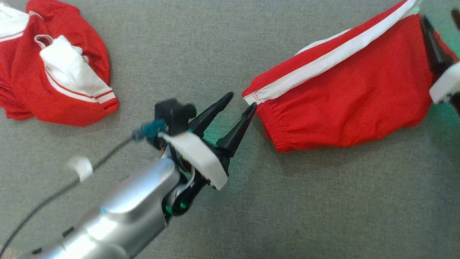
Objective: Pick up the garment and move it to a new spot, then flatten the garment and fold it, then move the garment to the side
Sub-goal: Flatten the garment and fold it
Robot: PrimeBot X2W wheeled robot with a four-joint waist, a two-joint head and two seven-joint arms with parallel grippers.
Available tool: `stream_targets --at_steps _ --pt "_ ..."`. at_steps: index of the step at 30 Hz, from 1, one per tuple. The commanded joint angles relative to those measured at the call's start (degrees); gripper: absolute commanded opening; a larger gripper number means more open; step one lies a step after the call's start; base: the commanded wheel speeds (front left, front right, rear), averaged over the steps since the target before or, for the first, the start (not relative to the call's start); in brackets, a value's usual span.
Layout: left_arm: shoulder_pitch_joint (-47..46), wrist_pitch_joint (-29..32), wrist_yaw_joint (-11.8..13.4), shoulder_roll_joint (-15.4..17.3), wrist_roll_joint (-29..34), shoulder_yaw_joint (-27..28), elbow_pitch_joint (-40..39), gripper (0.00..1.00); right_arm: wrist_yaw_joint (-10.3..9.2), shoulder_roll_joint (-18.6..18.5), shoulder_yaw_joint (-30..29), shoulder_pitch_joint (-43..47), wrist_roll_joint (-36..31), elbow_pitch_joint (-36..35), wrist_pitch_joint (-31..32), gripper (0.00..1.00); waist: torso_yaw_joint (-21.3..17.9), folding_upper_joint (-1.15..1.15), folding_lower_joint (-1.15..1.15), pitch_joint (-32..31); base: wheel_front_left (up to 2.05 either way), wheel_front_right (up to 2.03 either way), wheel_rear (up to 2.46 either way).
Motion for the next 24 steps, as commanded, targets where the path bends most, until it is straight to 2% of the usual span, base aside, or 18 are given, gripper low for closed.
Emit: stream_targets --at_steps 1,6,10,14,18,23,24 --pt "0.7 -2.5 1.8 1.3 1.8 1.7 -0.9 1.00 -0.05 -1.9 0.7 2.7 1.4 -0.5 -0.5 1.00 0.3 0.00 0.00 -1.2 0.00 0.00 0.00" --pt "5.9 -10.5 10.5 0.5 9.0 1.5 -0.8 1.00 -0.05 -3.9 2.2 5.8 5.8 1.1 -0.6 1.00 2.1 0.00 0.00 -3.5 0.00 0.00 0.00" --pt "9.7 -12.1 18.6 -1.2 17.1 2.6 -2.7 1.00 -0.05 -5.4 2.7 7.6 8.3 3.0 -0.4 1.00 4.6 0.00 0.00 -4.6 0.00 0.00 0.00" --pt "14.6 -12.2 26.2 -4.2 27.6 7.9 -8.1 1.00 -0.05 -7.0 2.7 8.9 10.6 5.8 0.4 1.00 7.4 0.00 0.00 -5.0 0.00 0.00 0.00" --pt "21.4 -12.3 29.9 -7.4 35.9 13.0 -12.0 1.00 -0.05 -7.9 3.5 10.7 12.7 9.8 2.5 1.00 9.9 0.00 0.00 -5.3 0.00 0.00 0.00" --pt "25.0 -12.3 30.0 -9.1 39.8 15.7 -13.1 1.00 -0.05 -7.0 4.6 12.7 14.8 11.6 6.5 1.00 10.5 0.00 0.00 -5.7 0.00 0.00 0.00" --pt "25.7 -12.3 29.7 -9.4 40.6 16.2 -13.2 1.00 -0.05 -6.8 5.0 13.3 15.5 11.2 7.6 0.79 10.5 0.00 0.00 -5.9 0.00 0.00 0.00"
